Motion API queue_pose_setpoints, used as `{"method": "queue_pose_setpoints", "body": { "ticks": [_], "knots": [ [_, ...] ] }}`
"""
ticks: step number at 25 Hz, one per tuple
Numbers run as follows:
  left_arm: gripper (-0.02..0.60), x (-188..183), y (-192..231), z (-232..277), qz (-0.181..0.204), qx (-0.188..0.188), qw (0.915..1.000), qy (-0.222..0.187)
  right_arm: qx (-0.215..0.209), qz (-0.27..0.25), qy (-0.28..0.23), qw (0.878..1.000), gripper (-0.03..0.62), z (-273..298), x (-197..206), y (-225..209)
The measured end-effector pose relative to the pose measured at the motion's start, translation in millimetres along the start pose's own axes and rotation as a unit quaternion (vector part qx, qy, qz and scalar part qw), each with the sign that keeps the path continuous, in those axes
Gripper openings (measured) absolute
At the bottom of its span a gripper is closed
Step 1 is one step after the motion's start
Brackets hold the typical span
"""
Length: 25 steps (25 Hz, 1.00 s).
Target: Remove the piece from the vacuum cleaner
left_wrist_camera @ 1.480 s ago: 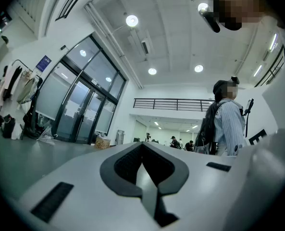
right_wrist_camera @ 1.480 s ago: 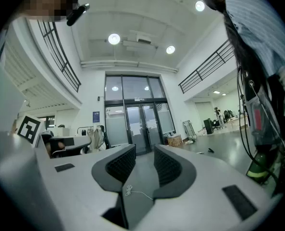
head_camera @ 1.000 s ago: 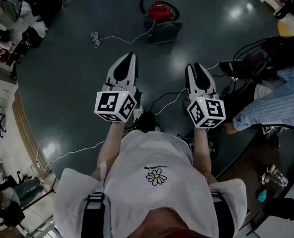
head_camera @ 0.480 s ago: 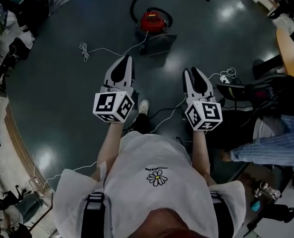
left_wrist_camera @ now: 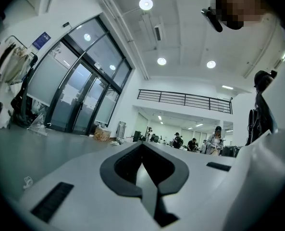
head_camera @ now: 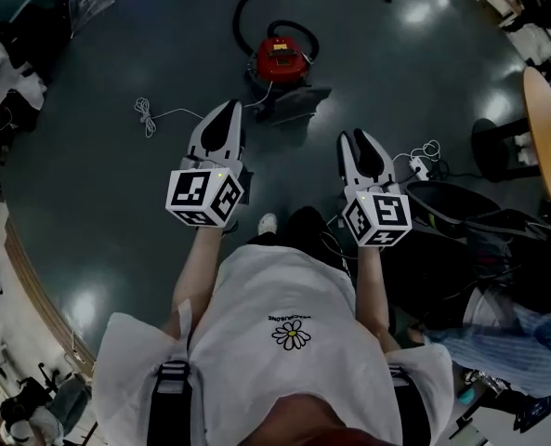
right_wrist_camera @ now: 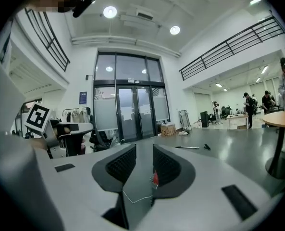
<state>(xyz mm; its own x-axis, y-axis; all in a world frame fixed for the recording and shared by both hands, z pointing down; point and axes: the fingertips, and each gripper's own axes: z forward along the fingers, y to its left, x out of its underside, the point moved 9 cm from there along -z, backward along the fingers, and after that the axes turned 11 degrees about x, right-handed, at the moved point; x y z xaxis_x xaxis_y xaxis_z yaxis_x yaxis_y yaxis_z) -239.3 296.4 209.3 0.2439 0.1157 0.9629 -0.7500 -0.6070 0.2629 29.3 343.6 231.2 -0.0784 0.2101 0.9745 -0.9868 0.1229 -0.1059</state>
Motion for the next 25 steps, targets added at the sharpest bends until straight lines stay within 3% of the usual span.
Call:
{"method": "queue_pose_setpoints", "body": {
  "ticks": [7,13,14,17,21,25],
  "knots": [
    [0.006,21.4,41.8,71.2,-0.002,-0.003,0.9995,0.032,-0.010,-0.009,0.021,1.000,0.120,89.4,6.7,-31.4],
    [0.006,31.8,81.7,169.5,0.003,-0.010,0.9985,0.054,-0.039,-0.044,0.033,0.998,0.123,194.9,-2.6,-72.4],
    [0.005,33.3,87.3,188.9,0.004,-0.012,0.9981,0.060,-0.041,-0.053,0.035,0.997,0.174,214.4,-6.1,-80.6],
    [0.005,37.1,101.8,245.2,0.018,-0.015,0.9959,0.088,-0.060,-0.081,0.046,0.994,0.226,270.5,-16.6,-103.7],
    [0.005,49.7,122.9,304.2,0.060,-0.014,0.9877,0.144,-0.104,-0.121,0.066,0.985,0.227,329.2,-17.1,-126.8],
    [0.006,78.6,152.6,351.4,0.101,0.021,0.9679,0.229,-0.133,-0.177,0.101,0.970,0.227,375.0,-3.2,-138.6]
  ]
}}
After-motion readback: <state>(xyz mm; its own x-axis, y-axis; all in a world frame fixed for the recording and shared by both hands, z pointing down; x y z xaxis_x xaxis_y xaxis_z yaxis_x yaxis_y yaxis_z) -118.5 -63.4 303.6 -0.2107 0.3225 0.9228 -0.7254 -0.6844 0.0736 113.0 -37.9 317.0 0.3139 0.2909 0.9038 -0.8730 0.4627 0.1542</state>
